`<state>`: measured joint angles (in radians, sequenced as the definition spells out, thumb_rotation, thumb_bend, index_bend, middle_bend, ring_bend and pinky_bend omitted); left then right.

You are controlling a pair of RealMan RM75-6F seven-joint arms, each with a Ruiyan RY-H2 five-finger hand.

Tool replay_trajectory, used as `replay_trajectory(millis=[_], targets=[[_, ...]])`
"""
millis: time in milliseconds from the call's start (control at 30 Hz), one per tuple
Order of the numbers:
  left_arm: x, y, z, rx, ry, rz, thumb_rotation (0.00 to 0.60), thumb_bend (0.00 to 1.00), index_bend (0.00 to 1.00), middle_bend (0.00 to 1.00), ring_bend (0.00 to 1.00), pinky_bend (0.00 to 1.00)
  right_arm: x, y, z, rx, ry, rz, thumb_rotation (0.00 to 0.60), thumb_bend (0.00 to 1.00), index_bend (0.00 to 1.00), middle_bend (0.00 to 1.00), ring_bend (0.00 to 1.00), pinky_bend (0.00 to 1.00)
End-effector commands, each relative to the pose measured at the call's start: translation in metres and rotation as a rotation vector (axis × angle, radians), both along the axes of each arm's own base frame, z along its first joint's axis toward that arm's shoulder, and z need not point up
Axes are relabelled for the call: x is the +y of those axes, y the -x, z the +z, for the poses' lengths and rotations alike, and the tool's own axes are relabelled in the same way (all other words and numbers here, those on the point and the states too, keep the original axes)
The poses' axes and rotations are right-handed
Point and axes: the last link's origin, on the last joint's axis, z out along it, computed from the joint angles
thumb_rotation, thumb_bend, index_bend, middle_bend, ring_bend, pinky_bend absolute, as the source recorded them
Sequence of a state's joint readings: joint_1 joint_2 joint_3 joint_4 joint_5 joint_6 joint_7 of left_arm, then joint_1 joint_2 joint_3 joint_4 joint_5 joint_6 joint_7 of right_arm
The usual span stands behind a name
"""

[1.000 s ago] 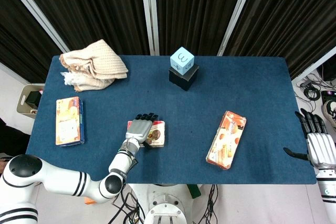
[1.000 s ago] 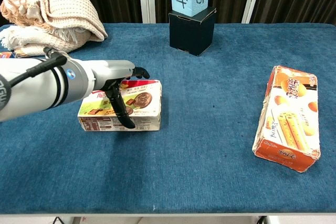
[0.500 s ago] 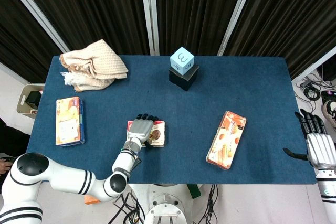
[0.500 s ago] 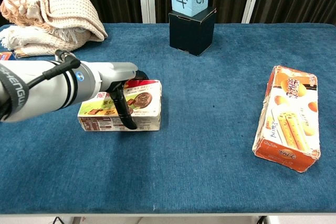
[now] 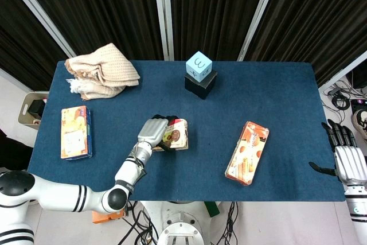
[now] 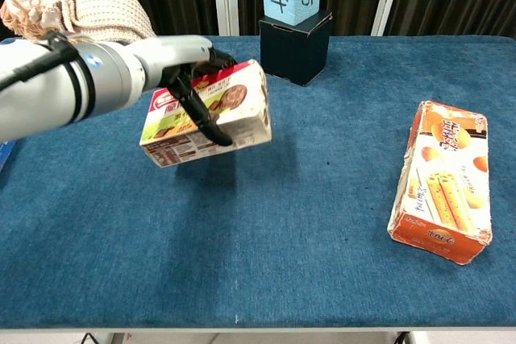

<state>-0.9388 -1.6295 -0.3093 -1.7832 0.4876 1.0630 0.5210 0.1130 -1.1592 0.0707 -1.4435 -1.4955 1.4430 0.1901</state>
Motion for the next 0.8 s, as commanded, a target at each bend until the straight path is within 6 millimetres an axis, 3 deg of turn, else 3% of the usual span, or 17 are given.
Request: replay_trajectory(millis=[33, 200, 367, 800], targets=[[0.015, 0.007, 0.026, -0.312, 0.039, 0.068, 0.6, 0.0, 0.33, 0.34, 0.22, 0.18, 0.001, 0.0, 0.0, 0.001, 0.0, 0.0, 0.6, 0.09, 0.0, 0.0, 0.0, 0.0], [0.024, 0.023, 0.021, -0.535, 0.099, 0.125, 0.6, 0.0, 0.33, 0.31, 0.17, 0.18, 0.0, -0.001, -0.001, 0.001, -0.004, 0.0, 0.6, 0.09, 0.0, 0.0, 0.0, 0.0], [0.026, 0.042, 0.0, -0.705, 0.094, 0.16, 0.6, 0.0, 0.33, 0.28, 0.12, 0.09, 0.0, -0.002, -0.001, 0.003, -0.005, 0.0, 0.6, 0.09, 0.0, 0.0, 0.0, 0.0], [0.025, 0.057, -0.041, -0.736, 0.044, 0.081, 0.6, 0.0, 0.33, 0.28, 0.1, 0.05, 0.002, -0.003, 0.001, 0.005, 0.008, -0.013, 0.6, 0.09, 0.0, 0.0, 0.0, 0.0]])
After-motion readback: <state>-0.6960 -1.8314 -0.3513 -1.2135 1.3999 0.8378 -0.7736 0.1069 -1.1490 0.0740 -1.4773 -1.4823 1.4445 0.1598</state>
